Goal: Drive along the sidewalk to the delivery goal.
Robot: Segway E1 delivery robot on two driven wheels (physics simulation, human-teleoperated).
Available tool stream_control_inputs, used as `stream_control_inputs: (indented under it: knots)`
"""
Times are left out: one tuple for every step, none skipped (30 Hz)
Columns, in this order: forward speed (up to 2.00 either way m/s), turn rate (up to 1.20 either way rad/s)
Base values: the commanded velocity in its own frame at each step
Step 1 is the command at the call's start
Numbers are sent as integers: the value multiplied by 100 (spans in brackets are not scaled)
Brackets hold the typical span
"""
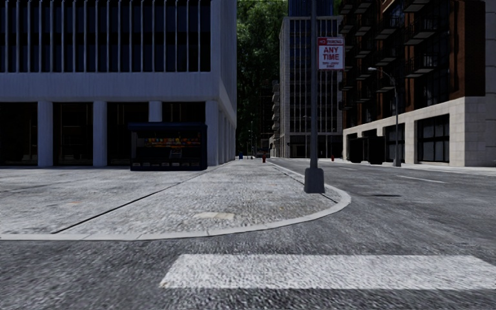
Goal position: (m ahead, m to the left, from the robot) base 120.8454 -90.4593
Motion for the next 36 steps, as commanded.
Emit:
stream_control_inputs:
  knots:
    - [200,0]
    - [200,0]
    - [200,0]
    - [200,0]
    - [200,0]
    - [200,0]
    - [200,0]
    - [200,0]
    - [200,0]
    - [200,0]
    - [200,0]
    - [200,0]
    - [200,0]
    - [200,0]
    - [200,0]
    - [200,0]
    - [200,0]
    - [200,0]
    - [200,0]
    - [200,0]
    - [200,0]
    - [200,0]
    - [200,0]
    - [200,0]
    - [192,0]
    - [168,0]
    - [154,0]
    - [143,0]
    - [143,0]
    - [140,0]
    - [140,0]
    - [139,0]
    - [139,0]
    - [139,0]
    - [139,0]
    - [139,0]
